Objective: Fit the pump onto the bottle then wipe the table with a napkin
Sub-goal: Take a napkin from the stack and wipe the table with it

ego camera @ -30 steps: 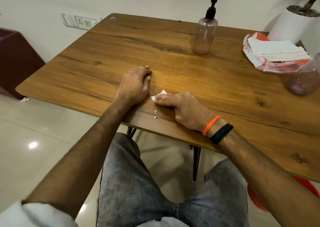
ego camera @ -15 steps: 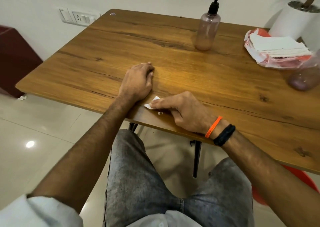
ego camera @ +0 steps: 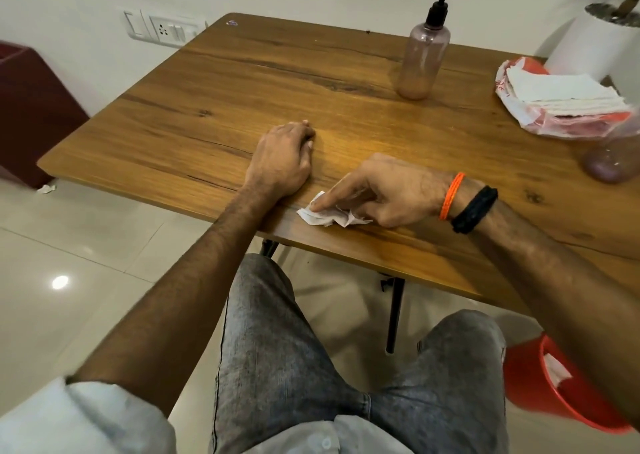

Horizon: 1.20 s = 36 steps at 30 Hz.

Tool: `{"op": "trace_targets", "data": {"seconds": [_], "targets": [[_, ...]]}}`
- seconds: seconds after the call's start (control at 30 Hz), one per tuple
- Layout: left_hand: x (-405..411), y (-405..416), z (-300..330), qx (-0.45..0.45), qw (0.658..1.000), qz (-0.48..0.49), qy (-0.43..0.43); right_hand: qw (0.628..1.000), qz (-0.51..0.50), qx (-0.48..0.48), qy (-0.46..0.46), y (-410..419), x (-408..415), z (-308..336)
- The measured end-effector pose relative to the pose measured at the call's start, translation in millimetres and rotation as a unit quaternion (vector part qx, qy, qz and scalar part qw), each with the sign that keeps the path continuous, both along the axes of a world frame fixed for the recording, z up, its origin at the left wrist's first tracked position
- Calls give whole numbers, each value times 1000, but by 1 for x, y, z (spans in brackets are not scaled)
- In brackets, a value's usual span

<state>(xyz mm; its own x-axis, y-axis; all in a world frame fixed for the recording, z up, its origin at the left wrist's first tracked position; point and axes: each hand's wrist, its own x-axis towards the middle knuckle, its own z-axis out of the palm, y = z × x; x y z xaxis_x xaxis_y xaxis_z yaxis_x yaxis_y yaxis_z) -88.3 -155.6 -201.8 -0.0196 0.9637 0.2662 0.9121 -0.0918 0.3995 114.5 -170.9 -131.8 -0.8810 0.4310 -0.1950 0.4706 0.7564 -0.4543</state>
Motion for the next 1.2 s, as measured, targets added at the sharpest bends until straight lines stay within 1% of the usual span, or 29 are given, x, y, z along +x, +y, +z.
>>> {"op": "trace_targets", "data": {"seconds": [0.1, 0.2, 0.3, 0.47, 0.63, 0.73, 0.8, 0.87, 0.93, 1.07, 1.13, 1.2], "targets": [[0, 0, 0, 0, 1000, 1, 0, 1000, 3, -9, 11, -2, -4, -5], [0, 0, 0, 1, 1000, 1, -1, 999, 18, 33, 26, -7, -5, -12], [-1, 0, -1, 2, 1000, -1, -3, 996, 3, 59, 67, -16, -4, -22], [-1, -2, 0, -1, 1000, -4, -5, 986, -7, 57, 154, -30, 3, -36], [-2, -4, 1, -3, 1000, -13, -14, 982, 4, 40, 184, -33, 24, -37], [-3, -4, 2, -13, 1000, -18, -15, 970, -53, 8, 236, -29, 34, -33], [-2, -4, 3, -14, 1000, -15, -16, 954, -119, 21, 274, -20, 35, -32], [-1, -4, 4, -14, 1000, -12, -17, 944, -184, 55, 270, -10, 29, -30], [0, -5, 4, -9, 1000, -10, -14, 944, -214, 94, 232, -3, 18, -29], [-2, -3, 3, -7, 1000, -14, -18, 968, -169, 151, 109, -2, -3, -35], [-3, -2, 2, -5, 1000, -16, -17, 973, -144, 157, 95, -6, -6, -35], [-6, 0, 1, -8, 1000, -20, -20, 979, -97, 134, 115, -16, -4, -33]]}}
